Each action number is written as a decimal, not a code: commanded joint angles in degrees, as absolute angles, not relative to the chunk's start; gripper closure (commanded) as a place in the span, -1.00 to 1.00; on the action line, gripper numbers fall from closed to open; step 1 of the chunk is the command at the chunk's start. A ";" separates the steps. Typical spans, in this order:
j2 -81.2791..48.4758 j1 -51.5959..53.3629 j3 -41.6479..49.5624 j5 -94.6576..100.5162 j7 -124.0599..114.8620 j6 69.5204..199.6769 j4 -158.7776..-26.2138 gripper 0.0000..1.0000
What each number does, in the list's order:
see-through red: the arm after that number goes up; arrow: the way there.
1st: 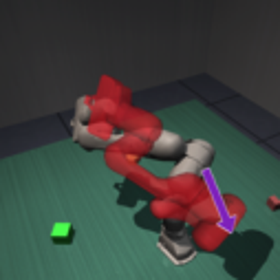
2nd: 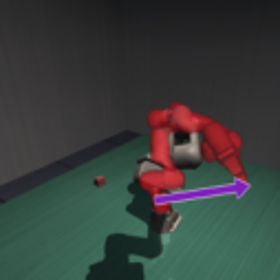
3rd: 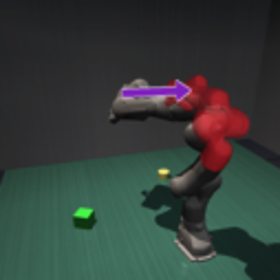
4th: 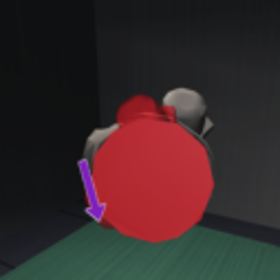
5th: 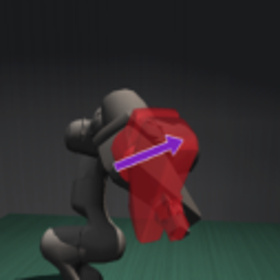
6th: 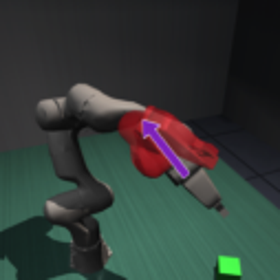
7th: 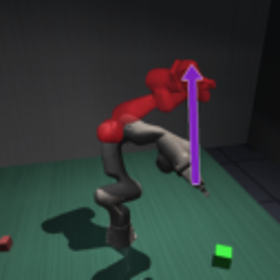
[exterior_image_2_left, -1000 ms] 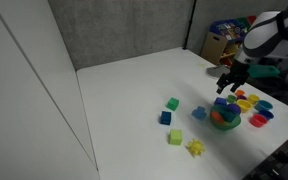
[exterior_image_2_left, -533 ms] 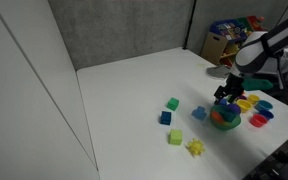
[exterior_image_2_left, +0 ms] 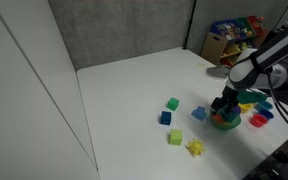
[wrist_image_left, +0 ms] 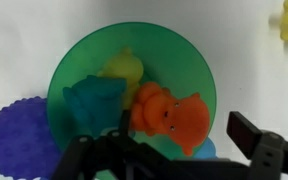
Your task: Pick up the orange toy from the green bowl and put it on the table
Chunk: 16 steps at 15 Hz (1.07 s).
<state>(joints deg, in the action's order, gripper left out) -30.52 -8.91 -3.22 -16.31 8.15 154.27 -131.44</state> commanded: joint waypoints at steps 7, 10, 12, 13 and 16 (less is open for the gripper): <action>-30.41 -12.43 -7.45 -17.13 9.79 158.21 -131.58 0.58; -26.90 -13.10 -8.09 -17.51 9.14 156.70 -133.13 0.82; -23.81 -13.57 -9.15 -18.40 9.27 155.32 -134.25 0.96; -22.46 -13.63 -9.55 -18.90 9.35 154.18 -134.54 0.87; -17.39 -13.13 -11.35 -22.55 10.45 150.63 -135.44 0.91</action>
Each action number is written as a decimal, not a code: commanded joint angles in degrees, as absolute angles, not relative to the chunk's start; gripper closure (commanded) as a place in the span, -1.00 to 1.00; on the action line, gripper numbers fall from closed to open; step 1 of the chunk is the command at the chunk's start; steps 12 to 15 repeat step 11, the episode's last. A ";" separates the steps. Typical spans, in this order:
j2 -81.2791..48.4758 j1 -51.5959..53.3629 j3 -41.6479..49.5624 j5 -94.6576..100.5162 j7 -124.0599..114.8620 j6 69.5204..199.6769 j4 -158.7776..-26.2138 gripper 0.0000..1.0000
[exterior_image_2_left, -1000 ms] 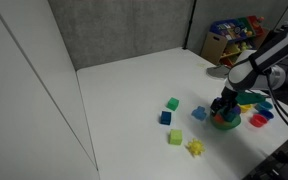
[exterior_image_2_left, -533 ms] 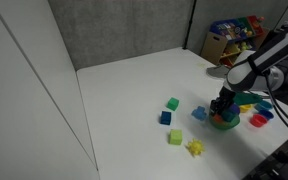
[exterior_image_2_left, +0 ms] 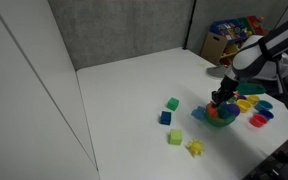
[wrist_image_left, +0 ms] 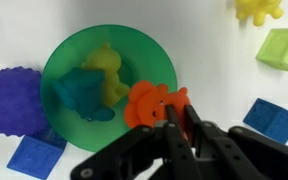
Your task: Pick up the orange toy from the green bowl and put it on the table
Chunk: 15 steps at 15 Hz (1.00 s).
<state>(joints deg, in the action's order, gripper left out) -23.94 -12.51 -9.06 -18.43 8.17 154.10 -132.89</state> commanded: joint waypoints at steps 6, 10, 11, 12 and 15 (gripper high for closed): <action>-9.40 -9.95 -12.80 -34.46 17.80 144.95 -135.03 0.10; -5.47 -7.49 -8.84 -33.21 18.33 137.77 -134.47 -0.55; -4.57 -7.04 -7.77 -32.52 18.44 136.08 -134.38 -0.68; -4.57 -7.04 -7.77 -32.52 18.44 136.08 -134.38 -0.68; -4.57 -7.04 -7.77 -32.52 18.44 136.08 -134.38 -0.68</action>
